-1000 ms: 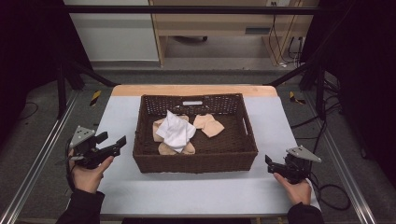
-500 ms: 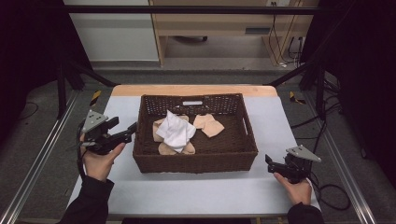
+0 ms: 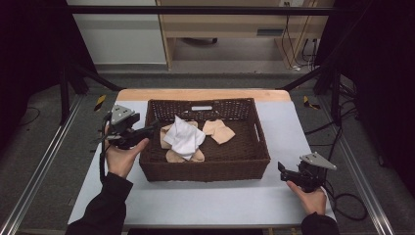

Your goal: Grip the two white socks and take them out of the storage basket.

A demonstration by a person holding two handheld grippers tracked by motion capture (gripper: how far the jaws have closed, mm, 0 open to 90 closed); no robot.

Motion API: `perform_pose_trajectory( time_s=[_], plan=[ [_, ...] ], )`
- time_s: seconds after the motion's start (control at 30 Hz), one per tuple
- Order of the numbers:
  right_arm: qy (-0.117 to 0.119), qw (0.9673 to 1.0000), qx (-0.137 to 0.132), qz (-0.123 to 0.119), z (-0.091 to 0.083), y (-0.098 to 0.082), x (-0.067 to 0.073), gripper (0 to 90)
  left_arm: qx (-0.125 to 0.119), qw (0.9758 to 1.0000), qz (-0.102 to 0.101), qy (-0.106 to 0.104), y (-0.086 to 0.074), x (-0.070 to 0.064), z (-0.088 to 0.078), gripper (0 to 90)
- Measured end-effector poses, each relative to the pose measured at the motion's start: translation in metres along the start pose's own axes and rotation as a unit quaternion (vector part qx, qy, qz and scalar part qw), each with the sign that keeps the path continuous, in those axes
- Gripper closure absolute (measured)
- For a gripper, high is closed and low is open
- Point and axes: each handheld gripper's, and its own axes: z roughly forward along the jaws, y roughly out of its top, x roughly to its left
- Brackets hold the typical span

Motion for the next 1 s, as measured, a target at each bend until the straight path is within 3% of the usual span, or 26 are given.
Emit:
perform_pose_trajectory(
  time_s=[0.4, 0.7, 1.0],
  plan=[
    [0.002, 1.0, -0.003, 0.001, 0.0, 0.0, -0.001, 7.1, 0.011, 0.9998, 0.019, 0.003, 0.013, -0.018, 0.036, 29.7],
    [0.004, 1.0, -0.003, 0.002, 0.0, 0.0, -0.001, 7.1, 0.011, 0.9998, 0.015, -0.007, 0.014, -0.026, 0.064, 29.1],
    [0.005, 1.0, -0.002, 0.001, 0.0, 0.0, -0.002, 7.3, 0.041, 0.9988, 0.027, -0.006, 0.005, -0.031, 0.089, 29.7]
  ],
)
